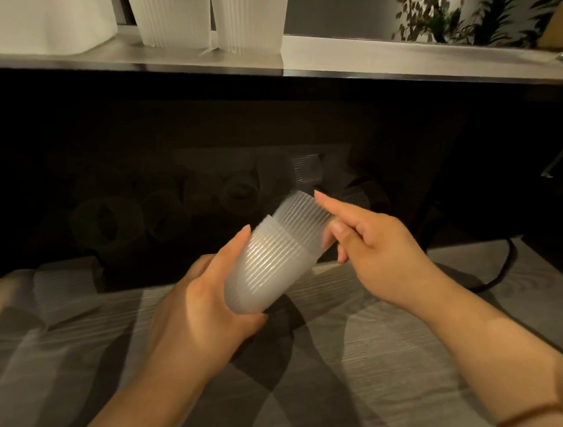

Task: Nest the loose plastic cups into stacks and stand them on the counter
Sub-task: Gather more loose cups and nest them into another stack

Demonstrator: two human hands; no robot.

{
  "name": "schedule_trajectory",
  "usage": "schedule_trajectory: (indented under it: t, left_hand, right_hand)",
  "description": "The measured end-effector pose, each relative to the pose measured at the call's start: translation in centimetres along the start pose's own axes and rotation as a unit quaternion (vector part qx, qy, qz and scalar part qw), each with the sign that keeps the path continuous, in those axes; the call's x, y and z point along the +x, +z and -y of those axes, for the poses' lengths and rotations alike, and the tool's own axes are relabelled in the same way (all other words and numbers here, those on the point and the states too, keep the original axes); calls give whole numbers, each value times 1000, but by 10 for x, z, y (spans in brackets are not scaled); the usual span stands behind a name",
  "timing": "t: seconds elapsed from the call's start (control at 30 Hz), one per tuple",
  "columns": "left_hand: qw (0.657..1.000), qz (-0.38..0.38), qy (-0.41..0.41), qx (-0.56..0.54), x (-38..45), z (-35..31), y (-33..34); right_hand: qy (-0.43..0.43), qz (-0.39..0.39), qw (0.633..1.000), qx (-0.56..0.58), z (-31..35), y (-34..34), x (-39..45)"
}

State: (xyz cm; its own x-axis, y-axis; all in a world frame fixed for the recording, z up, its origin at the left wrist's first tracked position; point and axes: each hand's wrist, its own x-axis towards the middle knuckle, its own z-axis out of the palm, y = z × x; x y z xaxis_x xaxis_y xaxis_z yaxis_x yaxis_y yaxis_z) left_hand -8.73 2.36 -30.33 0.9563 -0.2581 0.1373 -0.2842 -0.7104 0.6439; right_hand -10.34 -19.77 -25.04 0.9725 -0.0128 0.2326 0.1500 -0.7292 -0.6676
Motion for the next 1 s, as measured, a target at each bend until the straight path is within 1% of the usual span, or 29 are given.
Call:
schedule_trajectory:
  t: [0.03, 0.07, 0.1, 0.17, 0.2, 0.23, 0.27, 0.3, 0.33, 0.37, 0.4, 0.43, 0.47, 0.57, 0.63, 0.7, 0.77, 0.9, 0.97, 1.0]
  left_hand:
    - [1000, 2, 2, 4, 0, -1, 0]
    - [1000, 2, 2, 7, 1, -2, 1]
    - [1000, 1, 0, 10, 1, -2, 2]
    - [1000, 1, -4, 28, 3, 1, 4]
    - [999, 2, -9, 37, 3, 3, 5]
    - [999, 1, -15, 43, 4, 4, 5]
    - [999, 0, -22, 47, 5, 5, 4]
    - [998, 1, -30, 49, 7, 6, 4]
    - [998, 1, -41, 50, 9, 7, 2]
    - [998, 0, -52, 46, 11, 9, 1]
    - [997, -3, -59, 42, 12, 11, -1]
    - [997, -7, -62, 38, 13, 15, -4]
    - [997, -12, -62, 37, 12, 18, -6]
    - [997, -17, -63, 51, 11, 30, -12]
    - [996, -15, -66, 59, 10, 37, -15]
    - [996, -15, -62, 60, 9, 44, -16]
    - [997, -15, -54, 59, 9, 49, -16]
    - [997, -1, -38, 60, 7, 49, -15]
    - [998, 5, -24, 56, 5, 48, -16]
    - [998, 10, -18, 55, 4, 47, -16]
  right_hand:
    - [6, -6, 1000, 7, -2, 1, -1]
    - [14, 6, 1000, 18, -2, 4, -2]
    - [21, 37, 999, 28, -2, 10, -4]
    - [34, 125, 990, 52, -2, 21, -6]
    - [39, 157, 983, 88, -3, 23, -5]
    - [43, 165, 977, 130, -7, 25, 2]
    - [52, 138, 977, 154, -13, 24, 10]
    - [83, 74, 984, 138, -26, 21, 22]
    - [134, -11, 988, 77, -41, 19, 36]
    - [199, -91, 976, -12, -56, 14, 51]
    - [261, -137, 950, -100, -69, 9, 64]
    - [303, -140, 927, -169, -79, 5, 73]
    - [320, -114, 915, -219, -89, 2, 81]
    - [314, -21, 904, -289, -113, 0, 104]
    - [309, 24, 900, -308, -130, 4, 120]
    - [303, 50, 901, -305, -141, 7, 130]
    - [281, 53, 910, -300, -144, 8, 132]
    - [249, 19, 918, -309, -125, 7, 112]
    - [254, -4, 932, -257, -112, 7, 97]
    - [253, -32, 946, -202, -105, 7, 88]
